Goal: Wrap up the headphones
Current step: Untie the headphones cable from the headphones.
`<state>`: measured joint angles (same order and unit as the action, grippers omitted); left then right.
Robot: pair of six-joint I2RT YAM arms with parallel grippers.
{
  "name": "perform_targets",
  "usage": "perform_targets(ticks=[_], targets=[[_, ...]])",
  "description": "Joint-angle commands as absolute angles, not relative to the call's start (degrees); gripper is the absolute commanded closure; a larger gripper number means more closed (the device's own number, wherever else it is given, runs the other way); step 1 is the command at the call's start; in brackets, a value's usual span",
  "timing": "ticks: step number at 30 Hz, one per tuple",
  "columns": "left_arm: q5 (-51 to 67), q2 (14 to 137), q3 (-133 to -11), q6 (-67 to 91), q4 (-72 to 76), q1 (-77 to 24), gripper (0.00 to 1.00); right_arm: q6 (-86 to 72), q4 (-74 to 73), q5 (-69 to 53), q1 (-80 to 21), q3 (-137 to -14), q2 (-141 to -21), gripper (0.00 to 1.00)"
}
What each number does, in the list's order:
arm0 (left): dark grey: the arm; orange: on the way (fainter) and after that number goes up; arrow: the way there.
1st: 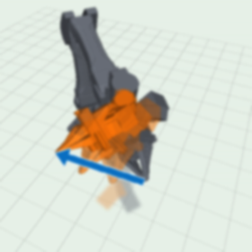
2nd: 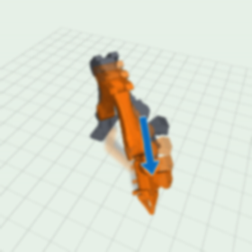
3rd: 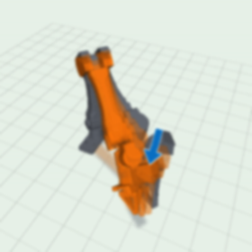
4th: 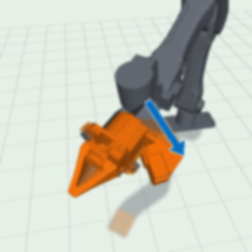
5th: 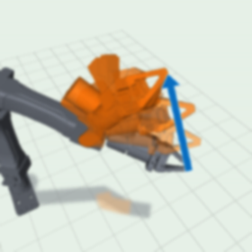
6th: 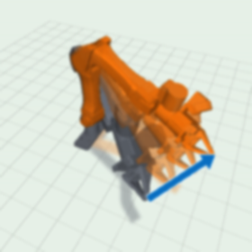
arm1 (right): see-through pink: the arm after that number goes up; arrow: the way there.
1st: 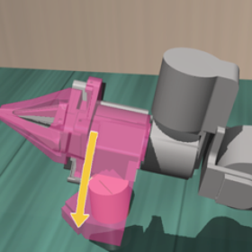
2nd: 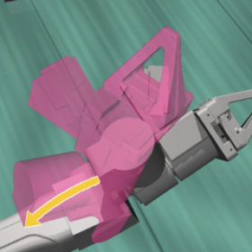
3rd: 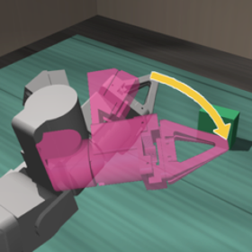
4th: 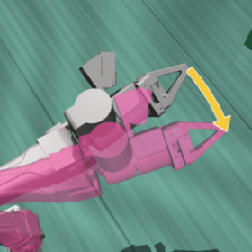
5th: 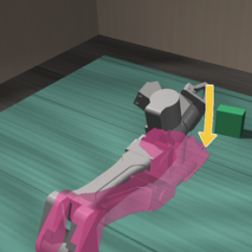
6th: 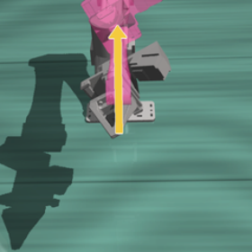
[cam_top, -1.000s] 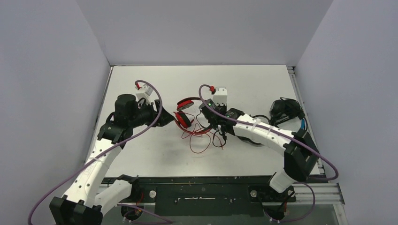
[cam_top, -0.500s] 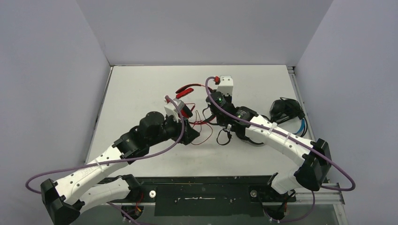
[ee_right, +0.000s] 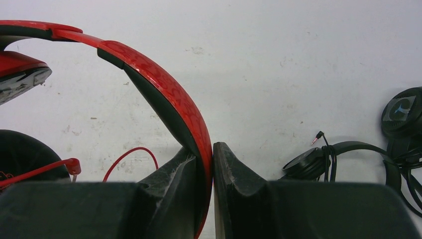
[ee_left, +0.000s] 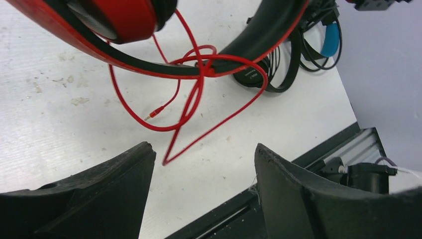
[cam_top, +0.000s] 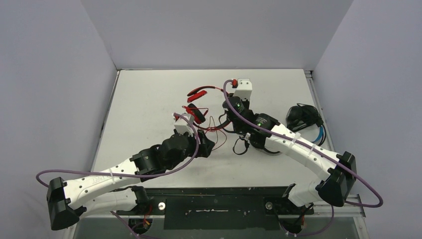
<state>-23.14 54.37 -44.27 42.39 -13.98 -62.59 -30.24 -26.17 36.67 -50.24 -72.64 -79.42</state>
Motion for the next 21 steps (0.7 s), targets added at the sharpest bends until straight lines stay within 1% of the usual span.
perform_targets(ticks=[1,3,6,7,8,9,11,12,14,16,18,21], targets=[[-28.2,55.4,-45.5,44.0,-14.8,-62.8,0.28,-31.9,-20.7,37.7,-49.9,-74.2,-76.4,0.92],[-28.4,56.4,-45.2,44.1,-13.7,-62.7,0.26,-31.9,-20.7,37.6,-50.0,-74.3,-76.4,0.92],[-26.6,57.6,-43.5,42.1,-8.2,-62.0,0.27,-32.3,-20.7,37.2,-49.9,-74.3,-76.2,0.92],[-25.9,58.1,-43.0,41.4,-6.3,-61.6,0.3,-32.5,-20.8,37.0,-49.9,-74.3,-76.1,0.92],[-25.6,58.8,-42.8,41.0,-5.5,-61.2,0.36,-32.6,-20.8,36.8,-49.8,-74.3,-76.0,0.92],[-25.8,59.5,-42.9,40.4,-5.3,-60.8,0.51,-32.7,-20.9,36.7,-49.7,-74.4,-76.0,0.92],[-26.2,60.9,-44.3,38.4,-6.9,-60.4,0.87,-33.0,-21.5,37.6,-49.7,-74.4,-76.1,0.92],[-26.1,61.5,-46.0,37.0,-8.9,-60.4,1.0,-33.6,-22.3,38.7,-49.5,-74.5,-76.3,0.92],[-23.6,62.8,-51.9,33.9,-15.1,-60.4,1.0,-34.4,-23.8,39.9,-48.3,-74.2,-76.8,0.94],[-20.6,63.0,-57.8,30.9,-24.3,-60.4,1.0,-35.1,-24.0,39.3,-46.1,-72.7,-76.8,0.95],[-18.8,61.2,-63.1,29.6,-31.2,-60.2,1.0,-35.9,-23.1,35.5,-42.5,-70.2,-76.9,0.97],[-14.7,57.0,-68.7,28.9,-34.5,-59.6,1.0,-37.0,-21.6,32.1,-38.7,-66.9,-77.7,1.0]])
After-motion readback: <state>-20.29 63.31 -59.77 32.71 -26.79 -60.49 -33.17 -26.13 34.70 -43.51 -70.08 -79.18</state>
